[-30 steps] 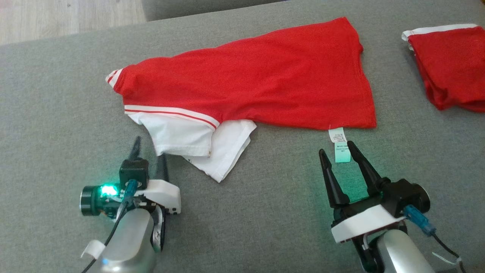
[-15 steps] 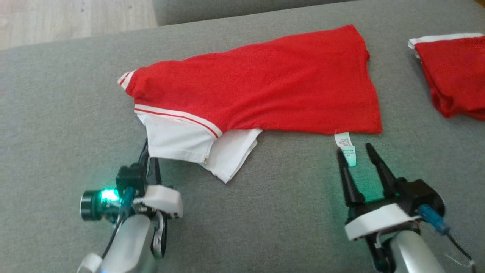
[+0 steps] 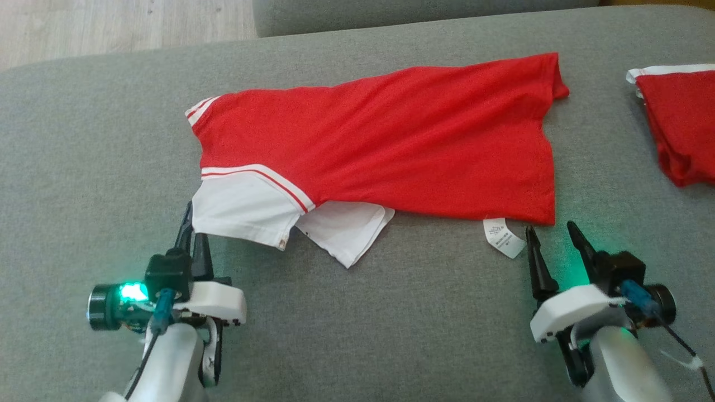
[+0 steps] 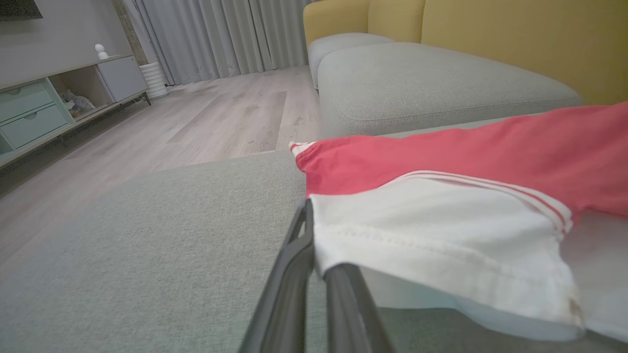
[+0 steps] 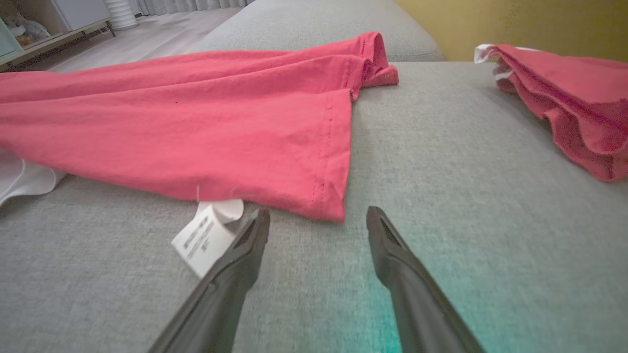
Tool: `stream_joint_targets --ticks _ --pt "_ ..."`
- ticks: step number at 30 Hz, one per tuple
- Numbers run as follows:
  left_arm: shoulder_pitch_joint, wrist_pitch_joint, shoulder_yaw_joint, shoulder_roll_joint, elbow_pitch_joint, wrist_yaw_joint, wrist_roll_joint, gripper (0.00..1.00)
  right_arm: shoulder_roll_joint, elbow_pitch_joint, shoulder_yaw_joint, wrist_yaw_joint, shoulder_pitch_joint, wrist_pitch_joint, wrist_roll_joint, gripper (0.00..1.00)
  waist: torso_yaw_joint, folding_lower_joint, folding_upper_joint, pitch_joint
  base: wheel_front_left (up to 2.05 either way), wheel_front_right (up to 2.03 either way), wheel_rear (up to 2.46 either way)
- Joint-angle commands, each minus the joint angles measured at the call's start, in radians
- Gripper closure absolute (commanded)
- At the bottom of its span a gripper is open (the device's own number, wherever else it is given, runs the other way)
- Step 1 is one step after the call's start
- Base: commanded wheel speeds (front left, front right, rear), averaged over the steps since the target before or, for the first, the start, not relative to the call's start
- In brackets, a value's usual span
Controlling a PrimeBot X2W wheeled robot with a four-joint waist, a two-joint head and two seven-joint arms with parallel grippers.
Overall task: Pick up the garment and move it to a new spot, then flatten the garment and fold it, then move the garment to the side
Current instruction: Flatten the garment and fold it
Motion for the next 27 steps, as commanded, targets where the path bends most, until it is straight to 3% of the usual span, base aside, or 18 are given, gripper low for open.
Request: stream_joint_targets --ticks 1,6,9,11,14,15,17,18,27 --pt "-0.026 -0.01 0.043 0.033 -0.03 -0.005 0.011 1.0 -0.003 -0.008 0.024 -0.001 -0.035 -0.004 -0.015 0.0 0.003 0.0 0.0 0.002 0.0 0.0 0.0" --pt "-0.036 -0.01 0.043 0.039 -0.028 -0.01 0.015 1.0 -0.003 0.045 0.027 -0.001 -0.066 -0.004 -0.028 0.0 0.011 0.0 0.0 0.006 0.0 0.0 0.0" --pt "-0.042 -0.01 0.042 0.039 -0.026 -0.013 0.017 1.0 -0.003 0.063 0.028 -0.001 -0.079 -0.004 -0.03 0.24 0.015 0.0 0.0 0.007 0.0 0.0 0.0" --pt "-0.045 -0.01 0.042 0.039 -0.026 -0.014 0.018 1.0 -0.003 0.068 0.036 -0.001 -0.082 -0.004 -0.026 0.5 0.017 0.0 0.0 0.008 0.0 0.0 0.0" --pt "-0.048 -0.01 0.042 0.04 -0.027 -0.015 0.019 1.0 -0.003 0.066 0.039 -0.001 -0.085 -0.004 -0.027 0.67 0.016 0.0 0.0 0.01 0.0 0.0 0.0" --pt "-0.048 -0.01 0.042 0.04 -0.027 -0.015 0.019 1.0 -0.003 0.066 0.039 -0.001 -0.085 -0.004 -0.027 0.67 0.016 0.0 0.0 0.01 0.0 0.0 0.0" --pt "-0.048 -0.01 0.042 0.042 -0.028 -0.016 0.02 1.0 -0.003 0.064 0.041 -0.001 -0.087 -0.004 -0.027 0.82 0.015 0.0 0.0 0.012 0.0 0.0 0.0" --pt "-0.049 -0.01 0.043 0.042 -0.028 -0.016 0.021 1.0 -0.003 0.064 0.041 -0.001 -0.088 -0.004 -0.028 0.99 0.014 0.0 0.0 0.012 0.0 0.0 0.0" --pt "-0.054 -0.01 0.053 0.058 -0.1 -0.035 0.023 1.0 -0.003 -0.032 0.023 -0.001 -0.081 -0.004 0.003 1.0 0.003 0.0 0.0 -0.014 0.0 0.0 0.0"
